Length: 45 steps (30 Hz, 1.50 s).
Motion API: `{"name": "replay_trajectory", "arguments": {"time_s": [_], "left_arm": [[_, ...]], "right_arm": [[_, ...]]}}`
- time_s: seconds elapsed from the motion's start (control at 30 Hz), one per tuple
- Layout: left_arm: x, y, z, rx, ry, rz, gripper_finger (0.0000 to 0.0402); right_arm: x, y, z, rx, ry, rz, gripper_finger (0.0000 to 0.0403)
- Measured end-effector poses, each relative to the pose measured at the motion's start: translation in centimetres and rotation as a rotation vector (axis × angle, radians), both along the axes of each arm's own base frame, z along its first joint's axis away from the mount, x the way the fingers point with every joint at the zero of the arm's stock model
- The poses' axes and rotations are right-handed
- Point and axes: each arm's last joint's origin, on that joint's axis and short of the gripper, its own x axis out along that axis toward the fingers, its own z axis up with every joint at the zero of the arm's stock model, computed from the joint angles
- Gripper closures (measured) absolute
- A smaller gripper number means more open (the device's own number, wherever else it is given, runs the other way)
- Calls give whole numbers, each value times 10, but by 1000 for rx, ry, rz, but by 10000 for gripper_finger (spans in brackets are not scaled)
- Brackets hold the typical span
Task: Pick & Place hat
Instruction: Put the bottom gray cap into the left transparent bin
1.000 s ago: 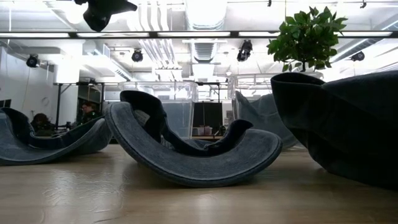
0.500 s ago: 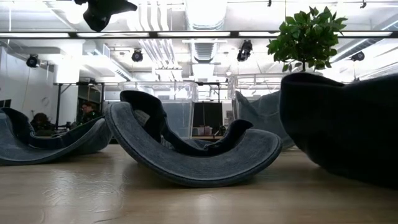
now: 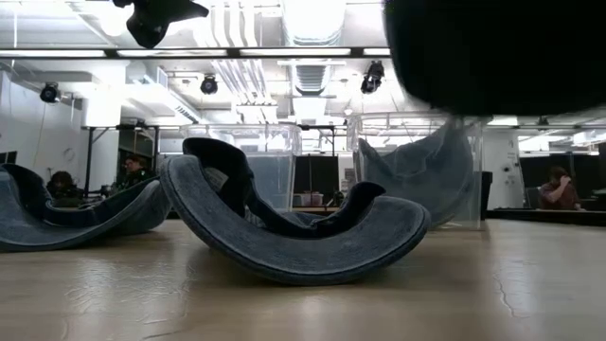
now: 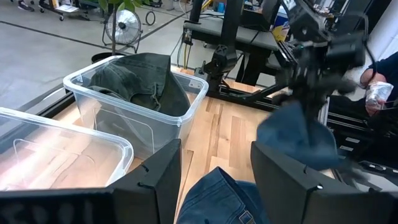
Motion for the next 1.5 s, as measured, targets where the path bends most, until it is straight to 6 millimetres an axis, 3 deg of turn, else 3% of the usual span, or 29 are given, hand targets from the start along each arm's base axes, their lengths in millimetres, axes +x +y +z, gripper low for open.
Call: {"name": "replay_trajectory", "arguments": {"time_s": [0.17,0.33,0.63,0.8,1.13,1.3,1.5], "left_arm": [[0,0,0,0,0,0,216],[0,0,0,-1,0,1,216],[1,0,-1,0,5,2,216],[4,-1,-3,4,21,1,216],[14,-3,-11,14,67,1,216],[16,-3,-12,-31,66,11,216],[18,-5,-4,-89,-26,-10,216]], "right_arm": [[-11,-11,32,-224,-273,-39,391],[-15,-16,57,-440,-404,-9,392],[-13,-16,79,-918,-432,122,392],[-13,-16,83,-1038,-412,135,392],[-12,-15,88,-982,-444,97,392],[0,-25,93,-760,-494,-144,392],[31,-50,94,-467,-540,-324,392]]}}
